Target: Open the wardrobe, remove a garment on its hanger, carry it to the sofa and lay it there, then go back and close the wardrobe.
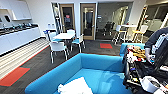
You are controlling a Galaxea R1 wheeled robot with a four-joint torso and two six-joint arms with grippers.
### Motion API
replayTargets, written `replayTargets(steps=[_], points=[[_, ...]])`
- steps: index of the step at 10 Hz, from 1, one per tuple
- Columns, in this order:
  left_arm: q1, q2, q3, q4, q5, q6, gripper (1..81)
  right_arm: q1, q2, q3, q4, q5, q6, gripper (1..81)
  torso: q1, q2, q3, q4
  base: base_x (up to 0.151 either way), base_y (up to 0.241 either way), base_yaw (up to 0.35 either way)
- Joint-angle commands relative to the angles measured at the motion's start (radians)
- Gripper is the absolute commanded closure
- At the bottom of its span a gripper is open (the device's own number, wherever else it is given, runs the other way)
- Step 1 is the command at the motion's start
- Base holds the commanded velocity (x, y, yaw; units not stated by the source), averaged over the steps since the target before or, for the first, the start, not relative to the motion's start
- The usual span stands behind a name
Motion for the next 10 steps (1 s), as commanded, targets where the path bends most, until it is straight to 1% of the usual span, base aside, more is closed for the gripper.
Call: replayTargets(steps=[1,5,10], points=[[-0.03,-0.002,0.0,0.008,0.033,0.0,1.0,0.022,0.01,0.005,0.0,-0.064,-0.004,1.0,0.002,0.0,-0.002,0.0,0.0,0.0,0.0],[-0.03,-0.001,0.0,0.008,0.031,0.002,1.0,0.015,0.026,-0.027,0.0,-0.068,-0.005,1.0,0.002,0.0,0.003,0.0,0.0,0.0,0.0],[-0.03,0.001,0.0,0.012,0.031,0.0,1.0,0.014,0.032,-0.035,0.0,-0.068,-0.005,1.0,0.002,-0.001,0.003,0.0,-0.077,0.0,0.0]])
